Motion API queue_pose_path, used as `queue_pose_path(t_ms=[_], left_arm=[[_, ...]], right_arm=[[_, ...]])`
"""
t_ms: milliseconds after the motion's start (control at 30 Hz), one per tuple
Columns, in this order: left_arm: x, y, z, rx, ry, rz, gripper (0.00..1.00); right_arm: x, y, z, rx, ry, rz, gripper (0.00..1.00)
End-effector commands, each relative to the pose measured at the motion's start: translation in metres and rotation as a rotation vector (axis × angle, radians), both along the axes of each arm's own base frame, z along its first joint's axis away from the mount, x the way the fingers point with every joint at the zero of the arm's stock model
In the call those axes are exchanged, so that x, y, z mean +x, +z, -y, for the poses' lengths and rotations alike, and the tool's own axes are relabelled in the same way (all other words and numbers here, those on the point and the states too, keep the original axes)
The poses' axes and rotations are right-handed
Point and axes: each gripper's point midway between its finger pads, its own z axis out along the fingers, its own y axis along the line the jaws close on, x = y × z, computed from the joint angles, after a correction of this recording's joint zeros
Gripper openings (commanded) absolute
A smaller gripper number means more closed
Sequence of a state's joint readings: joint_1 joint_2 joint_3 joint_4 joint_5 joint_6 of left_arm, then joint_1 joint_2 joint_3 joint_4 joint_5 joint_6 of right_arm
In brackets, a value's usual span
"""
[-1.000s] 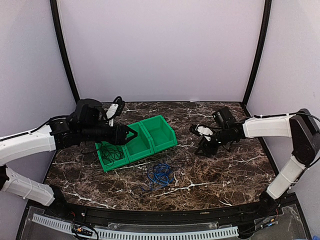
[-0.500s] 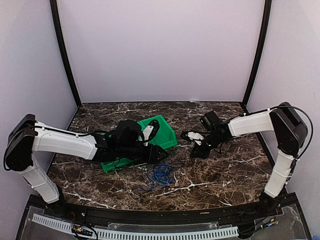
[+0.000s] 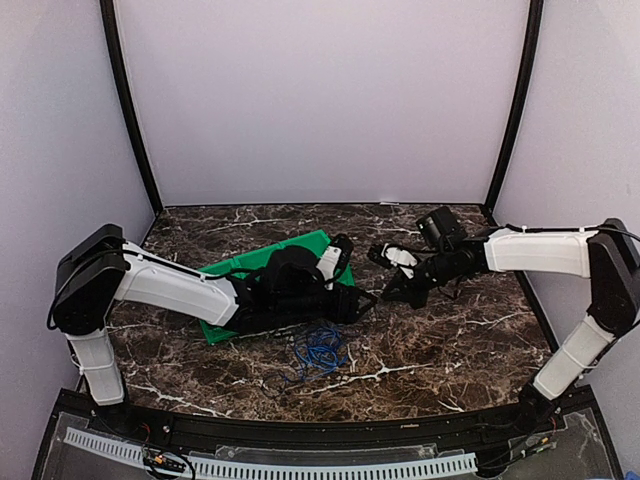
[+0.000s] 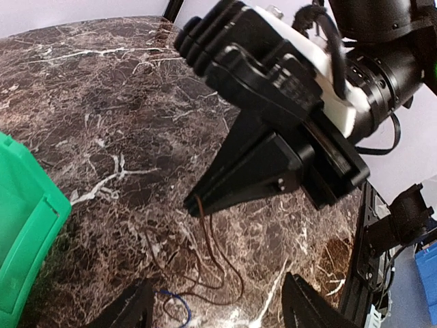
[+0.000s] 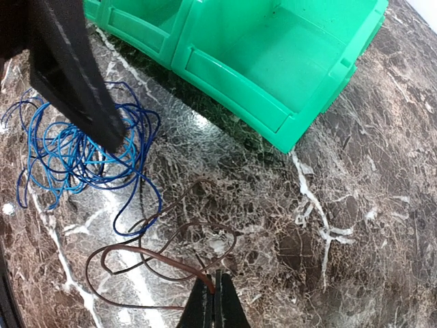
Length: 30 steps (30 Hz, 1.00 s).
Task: Untangle the cables
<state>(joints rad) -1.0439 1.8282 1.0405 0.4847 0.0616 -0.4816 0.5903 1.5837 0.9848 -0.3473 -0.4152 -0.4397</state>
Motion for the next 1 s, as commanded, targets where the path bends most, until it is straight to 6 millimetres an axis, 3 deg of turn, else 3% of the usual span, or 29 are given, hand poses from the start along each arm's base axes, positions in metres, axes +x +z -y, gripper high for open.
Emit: queue_pose_path(t_ms=[0,100,300,367,533,633,667,700,800,967], left_arm=[[0.012,0.019,0.023,-0.068,0.005,0.052,0.66],[0.016,0.023,0.035,-0.095,-0.005,0.04,0.65],[0.022,0.012,0.045,-0.085,0.007,0.001,0.47],[0.023,0.011,0.044,-0.085,0.013,-0.003,0.38],[0.022,0.015,0.039,-0.093,0.027,-0.008,0.03],[0.017,0.031,0.032,-0.121,0.031,-0.01,0.0],[0.015,0.031,0.029,-0.127,0.033,-0.021,0.0],[0.012,0.044,0.026,-0.155,0.027,-0.016,0.0],[0.003,0.064,0.016,-0.224,0.021,-0.024,0.0],[-0.008,0.102,-0.002,-0.319,0.053,0.005,0.0]], right_arm=[[-0.012,0.017,-0.006,0.052,0.049,0.016,0.0],[-0.011,0.022,-0.005,0.054,0.042,0.028,0.0],[-0.015,0.031,-0.007,0.086,0.055,0.032,0.0],[-0.015,0.032,-0.007,0.09,0.053,0.036,0.0],[-0.015,0.031,-0.006,0.09,0.052,0.044,0.0],[-0.005,0.035,-0.006,0.1,0.009,0.069,0.02],[-0.004,0.039,-0.009,0.119,0.006,0.071,0.08],[-0.006,0.044,-0.014,0.149,0.019,0.06,0.14],[-0.012,0.057,-0.034,0.243,0.058,-0.002,0.3],[-0.019,0.066,-0.072,0.34,0.133,-0.105,0.36]])
